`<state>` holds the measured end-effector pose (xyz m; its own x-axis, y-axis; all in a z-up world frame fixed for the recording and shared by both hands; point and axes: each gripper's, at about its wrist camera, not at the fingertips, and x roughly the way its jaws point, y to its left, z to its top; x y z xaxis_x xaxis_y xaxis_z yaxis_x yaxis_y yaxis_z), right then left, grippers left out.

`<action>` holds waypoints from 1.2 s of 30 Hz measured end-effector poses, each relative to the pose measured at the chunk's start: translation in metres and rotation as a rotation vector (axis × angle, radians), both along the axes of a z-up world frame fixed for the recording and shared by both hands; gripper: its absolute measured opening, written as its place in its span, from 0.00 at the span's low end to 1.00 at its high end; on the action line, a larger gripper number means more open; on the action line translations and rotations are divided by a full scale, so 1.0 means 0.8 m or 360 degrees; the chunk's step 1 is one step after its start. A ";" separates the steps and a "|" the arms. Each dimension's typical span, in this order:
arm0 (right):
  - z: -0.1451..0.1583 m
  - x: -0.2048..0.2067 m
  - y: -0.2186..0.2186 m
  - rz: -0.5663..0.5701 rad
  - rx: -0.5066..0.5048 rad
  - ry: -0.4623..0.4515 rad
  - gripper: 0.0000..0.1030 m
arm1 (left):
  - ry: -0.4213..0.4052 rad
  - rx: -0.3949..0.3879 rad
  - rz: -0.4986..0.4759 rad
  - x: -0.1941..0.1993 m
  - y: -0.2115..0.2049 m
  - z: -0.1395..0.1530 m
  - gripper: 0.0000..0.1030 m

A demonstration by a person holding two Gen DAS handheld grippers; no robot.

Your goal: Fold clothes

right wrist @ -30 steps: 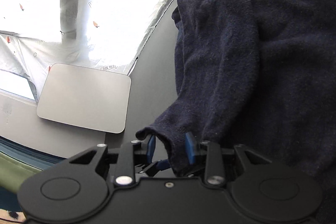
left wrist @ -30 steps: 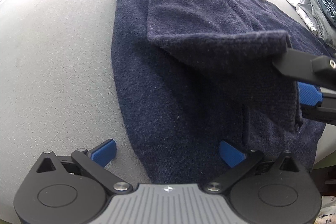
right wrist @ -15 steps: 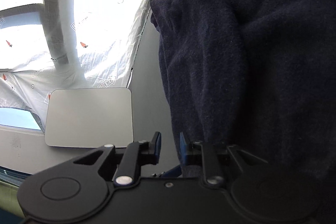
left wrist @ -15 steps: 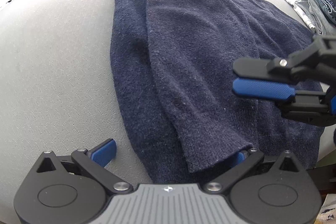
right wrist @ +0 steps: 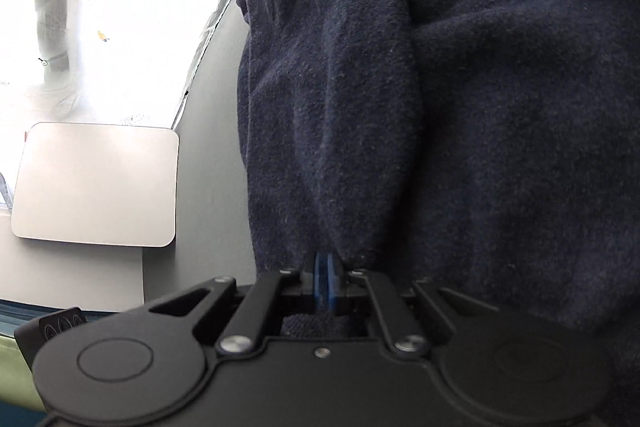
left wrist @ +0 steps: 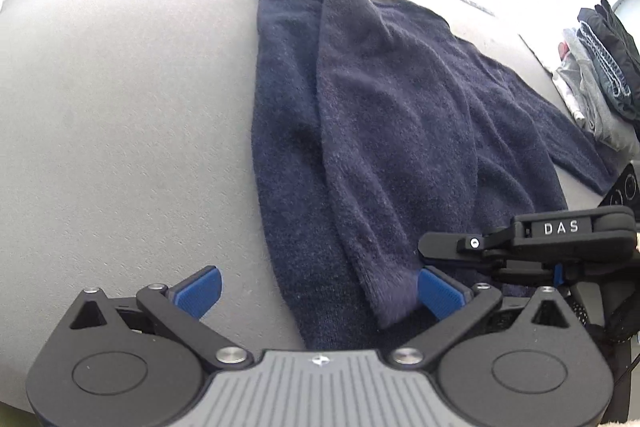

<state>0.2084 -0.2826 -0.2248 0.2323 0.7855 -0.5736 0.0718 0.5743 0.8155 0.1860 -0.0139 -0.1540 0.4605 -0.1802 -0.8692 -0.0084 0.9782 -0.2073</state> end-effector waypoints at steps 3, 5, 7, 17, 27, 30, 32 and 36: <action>0.000 0.004 -0.002 -0.0032 0.0060 0.0015 0.12 | -0.0150 0.0088 0.0203 0.006 0.025 0.029 1.00; 0.003 0.011 -0.003 -0.0075 0.0118 -0.0001 0.12 | -0.0208 0.0060 0.0298 0.014 0.043 0.041 1.00; 0.009 0.020 -0.004 -0.0120 0.0128 -0.0042 0.12 | -0.0227 0.0056 0.0311 0.023 0.046 0.042 0.99; 0.034 0.083 0.008 -0.0176 -0.0133 -0.0274 0.12 | -0.0227 -0.0081 0.0068 0.090 0.002 0.024 0.58; 0.015 0.200 -0.007 -0.0170 -0.0143 -0.0287 0.12 | -0.0295 -0.0099 -0.0159 0.265 -0.033 0.004 0.59; 0.001 0.230 -0.009 -0.0204 -0.0084 -0.0238 0.09 | -0.0206 -0.0025 -0.0140 0.319 -0.036 -0.020 0.59; -0.008 0.240 -0.012 -0.0225 -0.0025 -0.0217 0.08 | -0.0157 0.0068 -0.0122 0.353 -0.037 -0.039 0.59; -0.021 0.258 -0.016 -0.0261 0.0064 -0.0190 0.04 | -0.0169 0.0118 -0.0103 0.392 -0.032 -0.059 0.64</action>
